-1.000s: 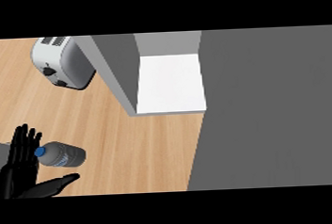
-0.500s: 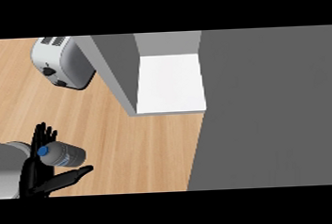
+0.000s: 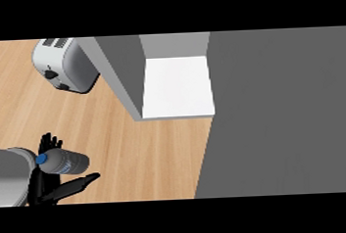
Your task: Pick up the bottled water, place it into the cabinet and close the cabinet
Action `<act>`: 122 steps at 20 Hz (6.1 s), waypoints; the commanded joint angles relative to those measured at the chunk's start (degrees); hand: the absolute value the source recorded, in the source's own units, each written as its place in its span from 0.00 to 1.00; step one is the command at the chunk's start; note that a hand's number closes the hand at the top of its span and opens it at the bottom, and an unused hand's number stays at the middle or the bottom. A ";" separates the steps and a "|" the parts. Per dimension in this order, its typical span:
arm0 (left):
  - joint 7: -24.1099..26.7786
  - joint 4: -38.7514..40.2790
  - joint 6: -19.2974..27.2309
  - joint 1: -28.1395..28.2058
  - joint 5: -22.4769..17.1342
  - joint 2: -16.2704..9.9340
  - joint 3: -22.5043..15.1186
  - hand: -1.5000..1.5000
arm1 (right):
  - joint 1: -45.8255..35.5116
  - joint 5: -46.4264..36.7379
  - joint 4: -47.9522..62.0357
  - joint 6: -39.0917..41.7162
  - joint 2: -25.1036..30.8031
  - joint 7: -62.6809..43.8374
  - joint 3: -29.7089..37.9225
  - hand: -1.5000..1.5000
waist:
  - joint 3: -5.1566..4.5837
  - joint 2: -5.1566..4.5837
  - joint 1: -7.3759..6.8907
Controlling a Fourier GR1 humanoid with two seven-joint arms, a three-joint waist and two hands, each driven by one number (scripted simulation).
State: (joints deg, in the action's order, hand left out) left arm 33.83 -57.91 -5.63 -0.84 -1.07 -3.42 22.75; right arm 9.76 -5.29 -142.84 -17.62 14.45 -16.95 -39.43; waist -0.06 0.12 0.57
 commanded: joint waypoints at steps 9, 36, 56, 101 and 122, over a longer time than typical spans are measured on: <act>7.73 10.05 -1.40 -3.62 -2.39 -0.33 0.42 0.00 | 2.15 -8.41 -7.54 -2.61 2.49 -2.80 -4.20 0.00 | 0.02 0.08 0.18; 14.68 17.30 -6.54 -8.59 -11.53 3.38 -13.38 1.00 | -4.54 -2.13 -3.31 -3.12 3.87 -3.34 2.30 0.00 | 0.03 -0.05 -0.40; -10.75 -24.13 9.88 1.63 -18.85 3.42 -33.02 1.00 | 1.12 -5.60 -8.64 -5.46 6.22 -2.99 -3.83 0.00 | 0.05 0.18 -0.16; -16.44 21.09 40.75 -53.76 -16.38 3.40 -32.63 1.00 | 2.58 1.45 -8.45 -5.99 9.82 2.45 -0.31 0.00 | 0.04 -0.40 1.39; -4.87 46.92 43.77 -60.77 -15.56 3.05 -27.73 1.00 | 1.95 1.46 -5.61 -5.76 10.29 5.82 -2.12 0.00 | -0.04 -1.22 2.99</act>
State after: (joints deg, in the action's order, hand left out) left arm 26.41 -13.76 38.29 -61.74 -16.48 -0.38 -6.52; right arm 11.20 -2.44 -142.59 -23.50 24.00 -8.22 -41.18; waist -0.06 -0.92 3.50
